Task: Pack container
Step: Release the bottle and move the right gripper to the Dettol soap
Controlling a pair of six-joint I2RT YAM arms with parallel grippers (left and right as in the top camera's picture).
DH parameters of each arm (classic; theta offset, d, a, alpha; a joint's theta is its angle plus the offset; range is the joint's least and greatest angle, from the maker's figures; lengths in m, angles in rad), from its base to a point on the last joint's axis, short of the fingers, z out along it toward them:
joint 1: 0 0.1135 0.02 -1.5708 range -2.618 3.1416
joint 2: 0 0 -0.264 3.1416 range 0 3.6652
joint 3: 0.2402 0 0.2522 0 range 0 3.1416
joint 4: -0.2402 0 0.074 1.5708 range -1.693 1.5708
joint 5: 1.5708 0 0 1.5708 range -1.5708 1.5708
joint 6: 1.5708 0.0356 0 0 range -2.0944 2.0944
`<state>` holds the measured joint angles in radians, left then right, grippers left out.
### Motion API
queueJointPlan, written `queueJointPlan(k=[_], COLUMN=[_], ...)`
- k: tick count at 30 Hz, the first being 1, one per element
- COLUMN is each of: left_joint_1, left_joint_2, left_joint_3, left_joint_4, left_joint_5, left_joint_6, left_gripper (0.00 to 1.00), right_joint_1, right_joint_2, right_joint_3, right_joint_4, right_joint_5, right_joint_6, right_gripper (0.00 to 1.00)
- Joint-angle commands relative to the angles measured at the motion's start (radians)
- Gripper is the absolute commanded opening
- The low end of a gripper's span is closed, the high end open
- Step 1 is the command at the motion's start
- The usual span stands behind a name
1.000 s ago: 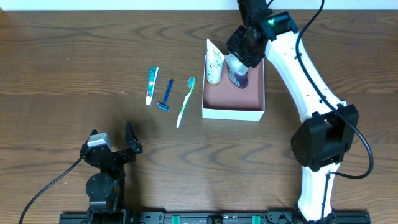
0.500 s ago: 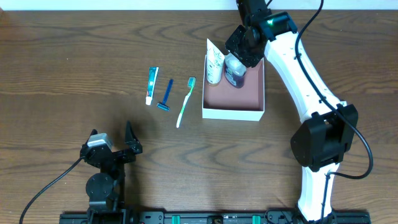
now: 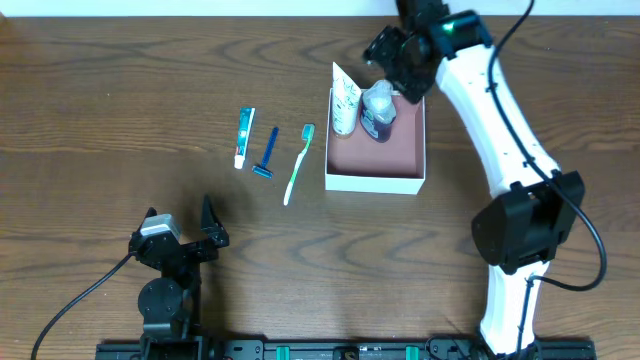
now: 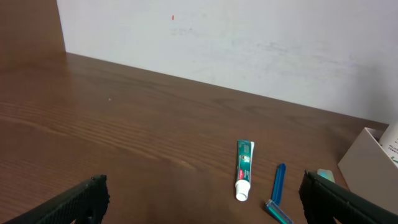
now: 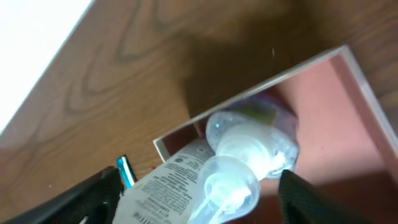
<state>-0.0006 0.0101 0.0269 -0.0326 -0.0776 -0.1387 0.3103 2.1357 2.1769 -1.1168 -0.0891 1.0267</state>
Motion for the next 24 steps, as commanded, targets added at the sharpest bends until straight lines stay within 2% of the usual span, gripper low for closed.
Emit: queueJointPlan(k=[1, 4, 6, 10, 16, 24], left_joint_1=[0.005, 0.005, 0.005, 0.005, 0.005, 0.005], left_joint_2=[-0.005, -0.005, -0.005, -0.005, -0.005, -0.005], left_joint_3=[-0.023, -0.023, -0.023, -0.023, -0.023, -0.023], left_joint_4=[-0.034, -0.034, -0.034, -0.034, -0.034, -0.034], left_joint_5=[-0.008, -0.008, -0.008, -0.008, -0.008, -0.008], left_joint_6=[-0.005, -0.005, -0.005, -0.005, -0.005, -0.005], left_gripper=[0.98, 0.98, 0.98, 0.98, 0.98, 0.98], right_joint_1=[-0.046, -0.100, -0.148, -0.261, -0.454, -0.579], right_joint_2=[-0.048, -0.066, -0.079, -0.095, -0.093, -0.093], right_joint_3=[0.088, 0.142, 0.165, 0.169, 0.135, -0.009], right_joint_4=[-0.041, -0.126, -0.188, -0.330, -0.553, -0.554], right_joint_5=[0.018, 0.050, 0.056, 0.055, 0.055, 0.110], right_joint_6=[-0.034, -0.032, -0.032, 0.022, 0.227, 0.229], right_gripper=[0.86, 0.89, 0.99, 0.99, 0.99, 0.99])
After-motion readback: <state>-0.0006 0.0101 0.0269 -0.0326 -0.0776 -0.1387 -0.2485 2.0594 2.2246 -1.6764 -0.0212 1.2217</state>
